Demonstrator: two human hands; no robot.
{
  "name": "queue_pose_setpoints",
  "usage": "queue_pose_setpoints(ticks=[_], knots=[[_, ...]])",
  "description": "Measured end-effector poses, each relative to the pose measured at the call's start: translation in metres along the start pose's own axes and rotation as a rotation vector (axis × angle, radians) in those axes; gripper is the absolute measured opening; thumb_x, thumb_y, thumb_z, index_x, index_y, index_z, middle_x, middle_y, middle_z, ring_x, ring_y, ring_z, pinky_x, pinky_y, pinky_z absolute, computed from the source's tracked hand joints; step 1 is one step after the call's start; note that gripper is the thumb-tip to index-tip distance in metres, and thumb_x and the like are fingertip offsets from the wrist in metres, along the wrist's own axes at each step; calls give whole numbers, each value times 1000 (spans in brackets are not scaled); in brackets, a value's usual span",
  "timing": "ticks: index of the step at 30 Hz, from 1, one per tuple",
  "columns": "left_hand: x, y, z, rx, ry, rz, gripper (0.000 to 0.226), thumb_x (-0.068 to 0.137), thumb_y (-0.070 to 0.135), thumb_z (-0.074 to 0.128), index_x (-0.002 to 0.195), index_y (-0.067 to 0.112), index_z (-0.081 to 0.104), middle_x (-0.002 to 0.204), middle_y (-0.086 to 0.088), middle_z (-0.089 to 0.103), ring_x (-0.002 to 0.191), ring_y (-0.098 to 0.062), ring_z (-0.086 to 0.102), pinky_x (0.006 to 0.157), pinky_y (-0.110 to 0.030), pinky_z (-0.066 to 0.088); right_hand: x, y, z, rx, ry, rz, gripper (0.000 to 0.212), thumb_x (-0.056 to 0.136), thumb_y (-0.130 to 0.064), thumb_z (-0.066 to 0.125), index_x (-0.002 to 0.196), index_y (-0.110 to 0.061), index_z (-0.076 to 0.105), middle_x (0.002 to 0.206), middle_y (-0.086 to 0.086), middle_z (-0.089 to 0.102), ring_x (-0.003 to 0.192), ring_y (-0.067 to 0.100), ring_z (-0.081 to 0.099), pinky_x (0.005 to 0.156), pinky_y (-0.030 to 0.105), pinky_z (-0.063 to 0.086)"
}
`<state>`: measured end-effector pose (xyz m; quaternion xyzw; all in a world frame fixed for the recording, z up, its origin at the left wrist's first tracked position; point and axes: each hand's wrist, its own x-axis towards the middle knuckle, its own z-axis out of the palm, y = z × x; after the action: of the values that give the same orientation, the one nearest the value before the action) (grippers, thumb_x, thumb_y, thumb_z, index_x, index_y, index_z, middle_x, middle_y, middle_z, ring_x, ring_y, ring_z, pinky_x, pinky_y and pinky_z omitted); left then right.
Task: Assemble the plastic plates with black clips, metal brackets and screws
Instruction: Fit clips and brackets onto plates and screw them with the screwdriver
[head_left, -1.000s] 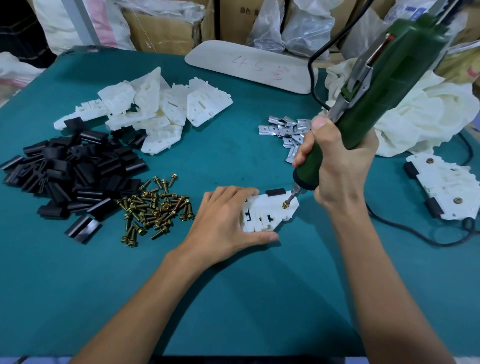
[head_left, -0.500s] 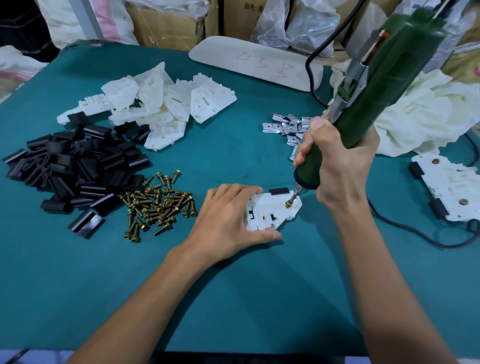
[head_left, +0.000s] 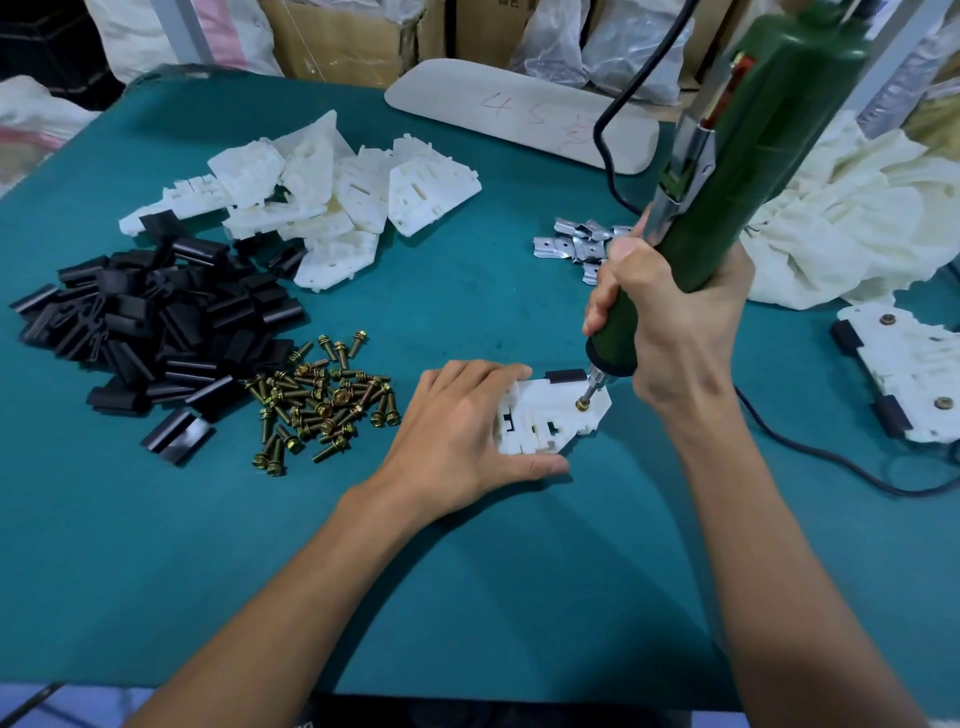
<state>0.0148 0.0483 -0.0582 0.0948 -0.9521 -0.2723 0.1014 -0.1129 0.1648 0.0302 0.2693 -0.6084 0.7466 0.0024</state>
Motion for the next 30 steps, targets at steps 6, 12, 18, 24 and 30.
queue_pose_setpoints(ticks=[6, 12, 18, 24, 30], knots=[[0, 0, -1, -17, -8, -9, 96, 66, 87, 58, 143, 30, 49, 128, 16, 53, 117, -4, 36, 96, -19, 22, 0, 1, -1, 10, -11, 7, 21, 82, -23, 71, 74, -15, 53, 52, 2, 53, 39, 27, 48, 49, 35, 47], [2, -3, -4, -50, -61, 8, 94, 68, 90, 53, 143, 33, 47, 130, 17, 53, 119, -3, 36, 95, -19, 20, 11, -4, -2, 76, -168, 110, 27, 79, -34, 76, 68, -21, 55, 51, 4, 52, 38, 26, 47, 51, 35, 44], [2, -4, -3, -61, -53, -2, 95, 66, 91, 53, 142, 36, 47, 130, 19, 55, 118, -2, 37, 94, -21, 22, 17, -7, -3, 91, -262, 177, 34, 79, -38, 77, 72, -16, 52, 53, 4, 52, 41, 24, 47, 53, 35, 45], [0, -4, -4, -68, -65, -1, 98, 64, 92, 53, 145, 37, 46, 131, 20, 52, 120, -1, 37, 98, -20, 22, 11, -5, -5, 81, -254, 127, 28, 74, -30, 75, 71, -14, 53, 52, 6, 51, 40, 25, 46, 53, 37, 44], [-3, -5, -11, -328, -265, 41, 98, 56, 82, 72, 142, 45, 47, 132, 29, 49, 128, 3, 37, 110, -27, 30, 23, -21, -15, 760, -765, 380, 52, 74, -59, 80, 90, -11, 66, 52, 3, 56, 35, 17, 51, 42, 22, 45]])
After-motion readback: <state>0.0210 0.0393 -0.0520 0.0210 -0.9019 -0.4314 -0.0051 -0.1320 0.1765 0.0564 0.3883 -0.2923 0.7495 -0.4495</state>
